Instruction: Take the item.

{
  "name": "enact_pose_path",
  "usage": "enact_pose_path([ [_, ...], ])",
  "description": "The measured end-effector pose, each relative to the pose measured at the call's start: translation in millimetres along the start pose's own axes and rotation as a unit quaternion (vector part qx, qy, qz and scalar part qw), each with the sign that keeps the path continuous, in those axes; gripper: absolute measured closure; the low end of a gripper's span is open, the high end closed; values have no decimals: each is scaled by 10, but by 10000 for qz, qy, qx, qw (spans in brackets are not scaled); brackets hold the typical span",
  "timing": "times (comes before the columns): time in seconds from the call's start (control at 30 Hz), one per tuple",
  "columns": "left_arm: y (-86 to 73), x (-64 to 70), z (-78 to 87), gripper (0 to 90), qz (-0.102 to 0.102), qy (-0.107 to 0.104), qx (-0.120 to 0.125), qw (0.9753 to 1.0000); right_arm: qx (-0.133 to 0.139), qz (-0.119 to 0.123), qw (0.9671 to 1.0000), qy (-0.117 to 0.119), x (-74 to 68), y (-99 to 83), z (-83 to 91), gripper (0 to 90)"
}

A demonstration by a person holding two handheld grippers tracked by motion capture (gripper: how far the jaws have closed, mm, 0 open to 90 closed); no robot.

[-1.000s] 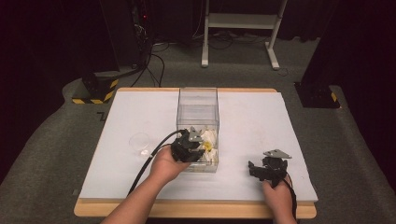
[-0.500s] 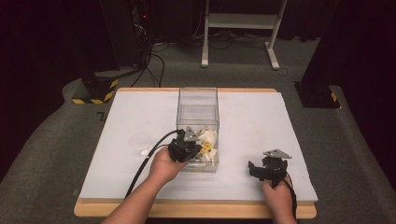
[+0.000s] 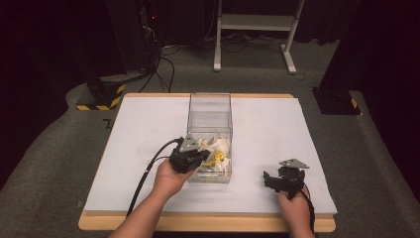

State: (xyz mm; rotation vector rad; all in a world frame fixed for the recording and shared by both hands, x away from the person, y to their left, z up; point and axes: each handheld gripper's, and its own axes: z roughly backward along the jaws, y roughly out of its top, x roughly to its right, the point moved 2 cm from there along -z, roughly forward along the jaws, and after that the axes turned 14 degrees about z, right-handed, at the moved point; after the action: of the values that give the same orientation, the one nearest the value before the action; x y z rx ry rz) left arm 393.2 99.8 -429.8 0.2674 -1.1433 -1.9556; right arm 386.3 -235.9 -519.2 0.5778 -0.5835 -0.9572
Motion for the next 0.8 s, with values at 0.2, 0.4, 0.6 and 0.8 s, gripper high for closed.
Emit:
enact_pose_path([
  [0.2,-36,-48,62,889,123,-97,170,9997,0,0,10000,-1,0,0,0,102],
  [0.4,-59,-69,123,890,178,-130,357,9991,-3,-10,10000,-1,-2,0,1,102],
  [0.6,-71,-95,180,890,277,-176,528,9981,-1,-6,10000,-2,-2,0,0,102],
  [0.8,-79,-114,236,890,326,-212,655,9971,-2,-9,10000,-1,-2,0,0,102],
])
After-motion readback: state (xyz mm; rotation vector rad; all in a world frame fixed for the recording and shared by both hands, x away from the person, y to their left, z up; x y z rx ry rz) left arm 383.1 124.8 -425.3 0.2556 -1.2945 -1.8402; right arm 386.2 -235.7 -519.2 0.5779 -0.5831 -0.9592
